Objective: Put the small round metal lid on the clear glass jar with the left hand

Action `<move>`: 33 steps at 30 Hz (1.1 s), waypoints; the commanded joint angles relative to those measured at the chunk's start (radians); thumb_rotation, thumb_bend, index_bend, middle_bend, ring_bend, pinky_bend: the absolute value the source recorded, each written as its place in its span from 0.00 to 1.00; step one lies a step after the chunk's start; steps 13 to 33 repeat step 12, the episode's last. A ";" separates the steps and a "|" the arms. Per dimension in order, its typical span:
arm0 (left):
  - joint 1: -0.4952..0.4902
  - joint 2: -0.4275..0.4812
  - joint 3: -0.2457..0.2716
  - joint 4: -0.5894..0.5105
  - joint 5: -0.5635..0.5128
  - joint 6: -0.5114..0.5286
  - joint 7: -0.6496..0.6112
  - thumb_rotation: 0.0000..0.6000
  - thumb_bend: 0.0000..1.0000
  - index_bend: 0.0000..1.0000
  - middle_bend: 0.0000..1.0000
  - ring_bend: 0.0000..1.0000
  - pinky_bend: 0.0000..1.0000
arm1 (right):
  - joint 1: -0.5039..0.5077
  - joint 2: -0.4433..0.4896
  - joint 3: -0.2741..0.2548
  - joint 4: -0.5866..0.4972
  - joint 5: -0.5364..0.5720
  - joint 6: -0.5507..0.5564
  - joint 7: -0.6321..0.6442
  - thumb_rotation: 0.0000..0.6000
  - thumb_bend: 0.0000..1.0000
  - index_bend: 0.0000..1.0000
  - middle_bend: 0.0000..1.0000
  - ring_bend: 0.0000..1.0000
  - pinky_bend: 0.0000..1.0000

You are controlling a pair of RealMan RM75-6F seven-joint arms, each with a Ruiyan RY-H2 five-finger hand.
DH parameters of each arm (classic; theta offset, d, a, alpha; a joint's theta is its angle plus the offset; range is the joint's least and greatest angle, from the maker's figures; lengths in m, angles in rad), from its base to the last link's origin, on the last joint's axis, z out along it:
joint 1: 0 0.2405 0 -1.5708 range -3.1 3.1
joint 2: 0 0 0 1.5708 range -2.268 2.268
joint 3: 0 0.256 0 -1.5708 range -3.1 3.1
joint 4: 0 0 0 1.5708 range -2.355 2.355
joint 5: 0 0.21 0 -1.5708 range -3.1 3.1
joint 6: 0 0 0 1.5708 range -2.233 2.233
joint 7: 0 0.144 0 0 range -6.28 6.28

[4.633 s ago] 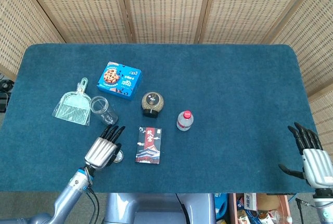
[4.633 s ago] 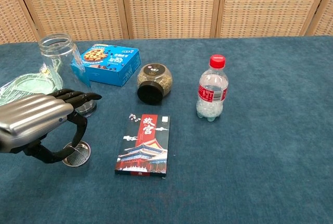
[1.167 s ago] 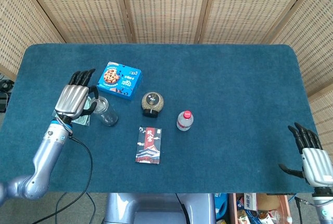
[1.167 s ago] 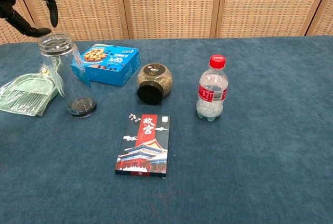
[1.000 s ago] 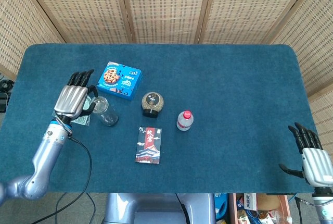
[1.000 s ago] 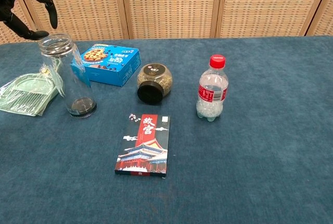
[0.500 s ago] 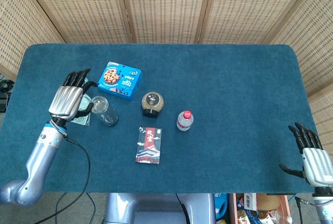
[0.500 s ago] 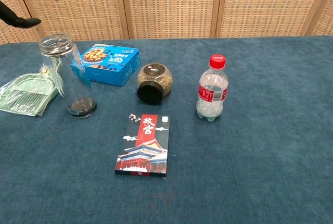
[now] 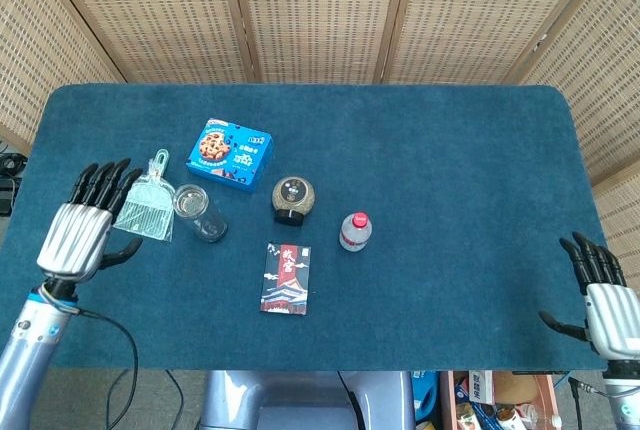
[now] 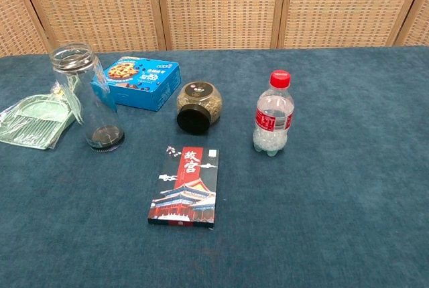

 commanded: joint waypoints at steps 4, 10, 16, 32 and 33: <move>0.136 -0.052 0.126 0.114 0.096 0.085 0.025 1.00 0.24 0.00 0.00 0.00 0.00 | -0.006 -0.013 0.006 0.008 -0.017 0.031 -0.011 1.00 0.05 0.04 0.00 0.00 0.00; 0.236 -0.115 0.171 0.221 0.119 0.161 0.014 1.00 0.24 0.00 0.00 0.00 0.00 | -0.009 -0.024 0.011 0.014 -0.021 0.046 -0.019 1.00 0.05 0.04 0.00 0.00 0.00; 0.268 -0.134 0.180 0.256 0.126 0.186 -0.005 1.00 0.24 0.00 0.00 0.00 0.00 | -0.008 -0.025 0.010 0.012 -0.023 0.044 -0.023 1.00 0.05 0.04 0.00 0.00 0.00; 0.268 -0.134 0.180 0.256 0.126 0.186 -0.005 1.00 0.24 0.00 0.00 0.00 0.00 | -0.008 -0.025 0.010 0.012 -0.023 0.044 -0.023 1.00 0.05 0.04 0.00 0.00 0.00; 0.268 -0.134 0.180 0.256 0.126 0.186 -0.005 1.00 0.24 0.00 0.00 0.00 0.00 | -0.008 -0.025 0.010 0.012 -0.023 0.044 -0.023 1.00 0.05 0.04 0.00 0.00 0.00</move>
